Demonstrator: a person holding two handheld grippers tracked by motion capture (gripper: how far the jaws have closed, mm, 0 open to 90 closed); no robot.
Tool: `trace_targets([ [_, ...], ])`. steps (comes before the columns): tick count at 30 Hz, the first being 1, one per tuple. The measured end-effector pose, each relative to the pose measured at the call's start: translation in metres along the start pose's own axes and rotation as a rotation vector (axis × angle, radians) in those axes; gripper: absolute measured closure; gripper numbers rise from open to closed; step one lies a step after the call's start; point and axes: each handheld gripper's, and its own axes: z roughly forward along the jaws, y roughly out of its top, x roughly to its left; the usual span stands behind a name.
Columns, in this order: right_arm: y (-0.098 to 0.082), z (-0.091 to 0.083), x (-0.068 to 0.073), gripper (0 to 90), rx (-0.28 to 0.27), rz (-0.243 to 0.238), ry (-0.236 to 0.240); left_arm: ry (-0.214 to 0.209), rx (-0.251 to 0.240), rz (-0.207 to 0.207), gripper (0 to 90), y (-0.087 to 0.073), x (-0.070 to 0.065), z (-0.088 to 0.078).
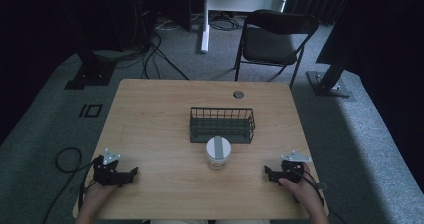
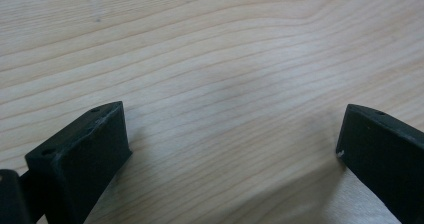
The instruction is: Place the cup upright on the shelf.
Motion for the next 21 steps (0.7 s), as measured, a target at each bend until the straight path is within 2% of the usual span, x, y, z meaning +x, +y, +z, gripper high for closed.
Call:
trace_targets([
  [3,-0.0001,-0.0001,-0.0004,10.7,0.0,-0.003,0.003,0.002,0.0,-0.002,0.5,0.0,0.0,0.0],
  [5,-0.0003,-0.0003,-0.0009,10.7,0.0,-0.006,0.007,0.017,0.0,-0.018,0.5,0.0002,0.0008,0.0002],
  [21,-0.0009,-0.0009,-0.0023,10.7,-0.001,-0.021,0.021,0.017,-0.001,-0.019,0.5,0.0001,0.0007,0.0002],
])
